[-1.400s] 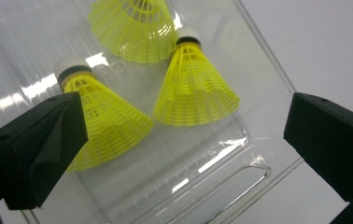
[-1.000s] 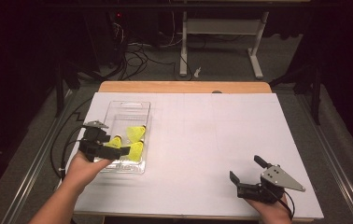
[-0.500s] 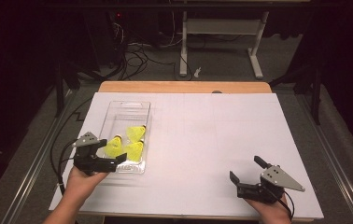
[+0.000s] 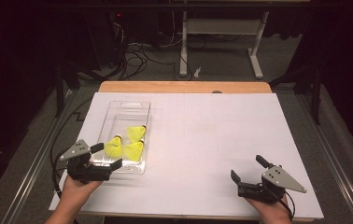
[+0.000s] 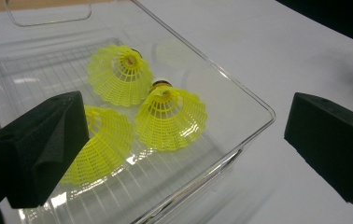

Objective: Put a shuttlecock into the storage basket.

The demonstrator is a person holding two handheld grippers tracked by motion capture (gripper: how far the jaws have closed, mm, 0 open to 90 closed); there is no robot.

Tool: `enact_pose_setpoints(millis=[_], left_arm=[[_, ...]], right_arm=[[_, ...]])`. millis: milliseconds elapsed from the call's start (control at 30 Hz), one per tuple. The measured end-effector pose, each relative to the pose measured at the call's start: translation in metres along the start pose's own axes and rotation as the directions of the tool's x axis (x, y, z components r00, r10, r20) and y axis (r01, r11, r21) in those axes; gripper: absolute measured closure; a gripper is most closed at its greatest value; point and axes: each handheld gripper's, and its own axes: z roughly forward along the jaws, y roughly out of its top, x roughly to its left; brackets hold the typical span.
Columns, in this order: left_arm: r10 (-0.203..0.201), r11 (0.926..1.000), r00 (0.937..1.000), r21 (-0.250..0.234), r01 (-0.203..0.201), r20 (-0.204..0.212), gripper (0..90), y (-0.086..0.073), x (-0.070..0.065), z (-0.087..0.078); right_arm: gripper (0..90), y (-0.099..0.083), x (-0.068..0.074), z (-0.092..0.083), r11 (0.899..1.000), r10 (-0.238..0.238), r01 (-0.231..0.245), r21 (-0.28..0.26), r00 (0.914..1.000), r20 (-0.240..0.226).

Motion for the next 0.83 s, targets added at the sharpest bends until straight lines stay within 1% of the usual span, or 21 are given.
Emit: enact_pose_setpoints(millis=[33, 100, 133, 267, 333, 433, 567, 667, 833], left_arm=[[0.001, 1.0, 1.0, -0.005, -0.001, 0.002, 0.4, 0.0, 0.0, -0.002], [-0.009, 0.9998, 0.9998, -0.016, 0.009, 0.02, 0.4, -0.002, 0.001, -0.004], [-0.007, 0.9998, 0.9998, -0.017, 0.008, 0.02, 0.4, -0.003, 0.001, -0.004], [0.029, 0.9996, 0.9994, 0.002, -0.029, 0.02, 0.3, -0.009, -0.003, -0.001], [0.051, 0.9987, 0.9984, 0.001, -0.051, 0.023, 0.2, -0.01, -0.005, 0.0], [0.033, 0.9993, 0.9992, -0.017, -0.033, 0.023, 0.1, -0.011, -0.005, -0.001], [0.034, 0.9985, 0.9994, -0.043, -0.034, 0.006, 0.1, -0.011, -0.005, -0.002], [0.028, 0.9981, 0.9996, -0.056, -0.027, 0.008, 0.1, -0.011, -0.005, -0.003], [0.036, 0.9982, 0.9993, -0.05, -0.035, 0.012, 0.1, -0.012, -0.007, -0.002]], right_arm=[[0.2, 0.0, 0.0, 0.0, 1.0, 0.001, -0.001, 0.0, 1.0, 0.003], [0.2, 0.0, 0.001, 0.0, 1.0, 0.001, -0.001, -0.001, 1.0, 0.008], [0.2, -0.001, 0.002, 0.0, 1.0, 0.003, -0.003, 0.001, 1.0, 0.008], [0.2, 0.0, 0.004, 0.0, 1.0, -0.005, 0.005, 0.003, 0.9999, 0.01], [0.2, 0.0, 0.004, 0.0, 1.0, -0.006, 0.006, 0.002, 0.9999, 0.011], [0.2, 0.0, 0.003, -0.002, 1.0, -0.004, 0.004, -0.001, 0.9999, 0.012], [0.2, -0.001, 0.003, -0.003, 1.0, -0.008, 0.008, -0.005, 0.9999, 0.008], [0.2, 0.0, 0.003, -0.004, 1.0, -0.009, 0.009, -0.008, 0.9999, 0.006], [0.2, 0.0, 0.002, -0.005, 1.0, -0.013, 0.013, -0.014, 0.9999, 0.003]])
